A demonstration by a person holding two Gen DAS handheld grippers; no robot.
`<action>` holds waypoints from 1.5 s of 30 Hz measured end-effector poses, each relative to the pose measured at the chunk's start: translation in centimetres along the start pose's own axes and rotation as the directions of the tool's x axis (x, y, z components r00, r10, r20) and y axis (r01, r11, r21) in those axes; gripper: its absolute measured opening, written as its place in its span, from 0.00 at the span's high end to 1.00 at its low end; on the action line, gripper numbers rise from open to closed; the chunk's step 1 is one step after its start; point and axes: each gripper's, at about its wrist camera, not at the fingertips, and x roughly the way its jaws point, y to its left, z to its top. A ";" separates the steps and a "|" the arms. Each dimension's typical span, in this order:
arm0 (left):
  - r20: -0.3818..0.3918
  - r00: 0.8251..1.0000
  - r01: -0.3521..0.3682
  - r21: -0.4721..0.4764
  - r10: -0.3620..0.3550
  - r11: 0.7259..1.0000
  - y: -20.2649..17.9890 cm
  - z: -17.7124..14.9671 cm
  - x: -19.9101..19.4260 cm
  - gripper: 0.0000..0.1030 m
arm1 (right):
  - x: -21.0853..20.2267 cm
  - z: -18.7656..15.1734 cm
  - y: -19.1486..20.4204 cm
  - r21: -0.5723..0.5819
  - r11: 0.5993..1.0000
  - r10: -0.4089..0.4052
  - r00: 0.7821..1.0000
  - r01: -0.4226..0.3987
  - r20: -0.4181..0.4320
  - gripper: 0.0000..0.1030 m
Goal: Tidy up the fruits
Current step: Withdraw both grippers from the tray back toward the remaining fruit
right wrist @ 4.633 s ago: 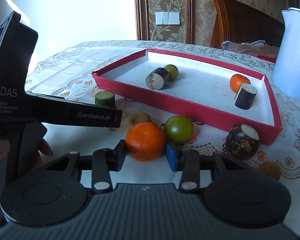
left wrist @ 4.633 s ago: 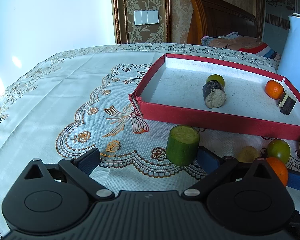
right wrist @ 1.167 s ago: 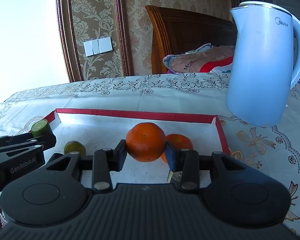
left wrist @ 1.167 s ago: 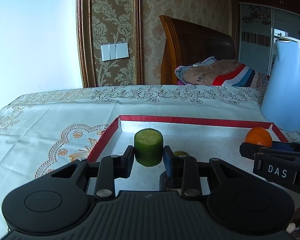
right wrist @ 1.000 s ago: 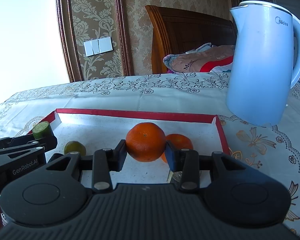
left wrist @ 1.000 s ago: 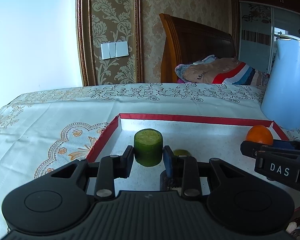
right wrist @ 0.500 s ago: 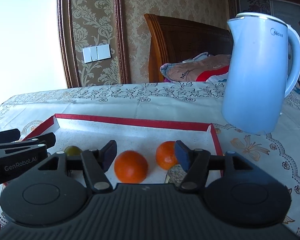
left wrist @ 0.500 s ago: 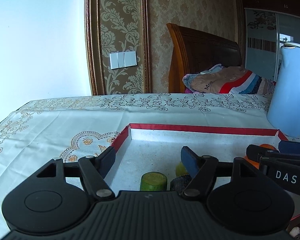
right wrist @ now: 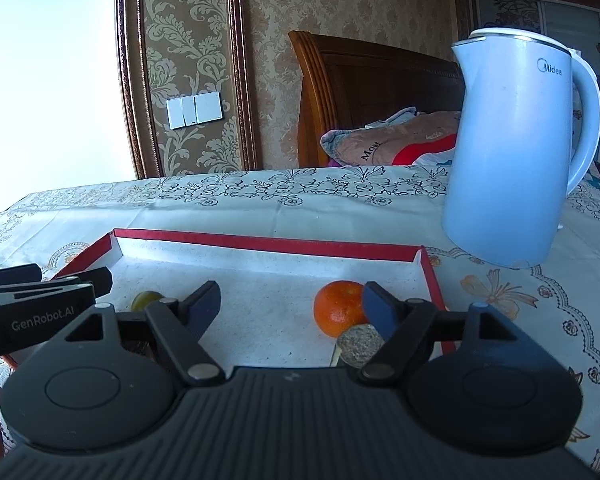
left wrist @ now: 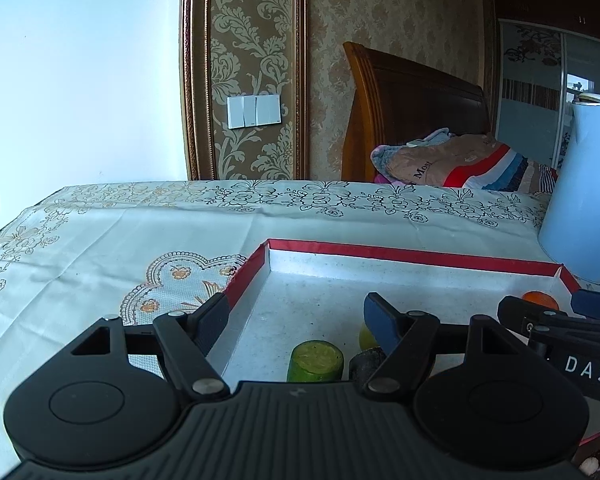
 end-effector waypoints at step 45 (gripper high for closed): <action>0.047 0.991 0.127 -0.001 -0.127 0.992 0.9 -4.1 -8.5 0.21 | -7.6 -3.5 -3.6 0.045 0.998 0.041 0.999 -0.041 0.000 0.01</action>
